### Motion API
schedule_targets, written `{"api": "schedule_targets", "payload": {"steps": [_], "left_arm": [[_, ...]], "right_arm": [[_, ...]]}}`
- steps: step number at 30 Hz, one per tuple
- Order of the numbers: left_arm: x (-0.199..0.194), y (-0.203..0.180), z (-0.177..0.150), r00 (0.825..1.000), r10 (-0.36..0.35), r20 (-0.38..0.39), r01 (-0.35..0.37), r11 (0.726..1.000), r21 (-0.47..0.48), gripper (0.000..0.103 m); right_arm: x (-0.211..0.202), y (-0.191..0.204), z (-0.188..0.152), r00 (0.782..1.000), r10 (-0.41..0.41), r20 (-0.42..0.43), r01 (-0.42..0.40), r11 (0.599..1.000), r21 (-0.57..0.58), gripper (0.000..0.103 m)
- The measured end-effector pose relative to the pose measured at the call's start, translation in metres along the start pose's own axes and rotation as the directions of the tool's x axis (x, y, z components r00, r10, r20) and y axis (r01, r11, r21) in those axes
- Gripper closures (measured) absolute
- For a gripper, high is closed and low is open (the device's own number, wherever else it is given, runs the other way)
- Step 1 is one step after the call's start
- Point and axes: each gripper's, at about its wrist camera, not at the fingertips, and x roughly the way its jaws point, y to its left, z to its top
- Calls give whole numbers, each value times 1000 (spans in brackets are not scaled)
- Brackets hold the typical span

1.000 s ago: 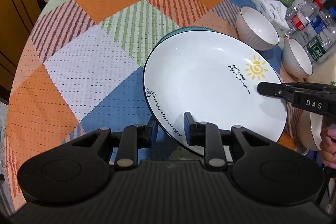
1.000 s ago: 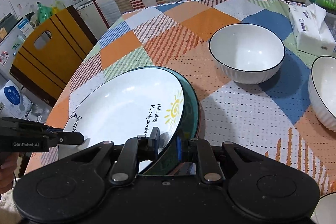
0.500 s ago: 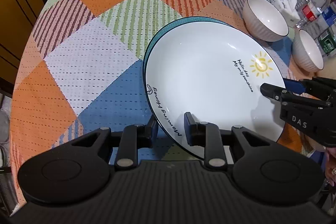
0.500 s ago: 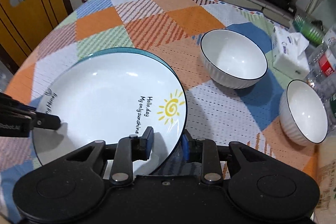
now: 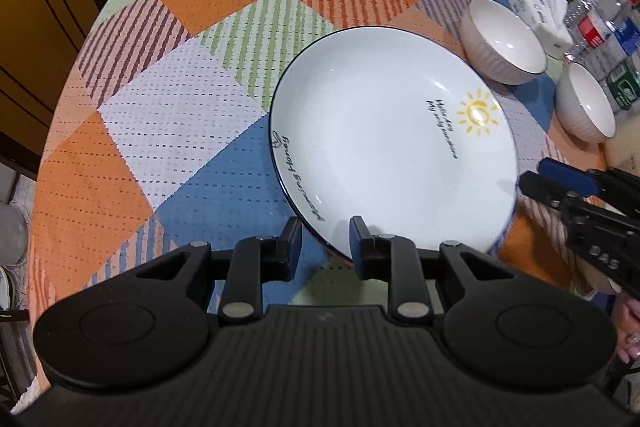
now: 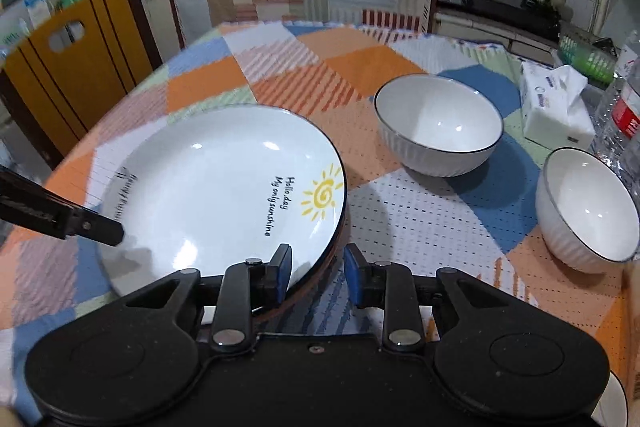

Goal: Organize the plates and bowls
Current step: 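Open both grippers and withdraw from the plate stack, then move both tools to a white bowl rim and close both grippers on it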

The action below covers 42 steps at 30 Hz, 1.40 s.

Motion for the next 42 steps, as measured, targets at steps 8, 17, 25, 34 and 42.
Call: {"api": "schedule_targets", "payload": {"steps": [8, 17, 25, 34, 42], "left_arm": [[-46, -32, -17, 999, 11, 33, -13, 998, 68, 78], [-76, -92, -32, 1000, -13, 28, 8, 987, 163, 77], [-68, -144, -52, 997, -69, -16, 71, 971, 230, 70], [-44, -179, -64, 993, -116, -24, 118, 961, 251, 52], [-25, -204, -69, 985, -175, -9, 170, 942, 289, 39]], "right_arm": [[-70, -26, -17, 999, 24, 46, -21, 997, -78, 69], [-119, -69, -48, 999, -1, 44, 7, 990, -143, 45], [-140, -96, -82, 999, -9, 48, 16, 989, -144, 33], [-134, -107, -112, 999, -43, -1, 43, 984, -171, 16], [-114, -113, -128, 997, -39, -62, 28, 985, -170, 12]]}}
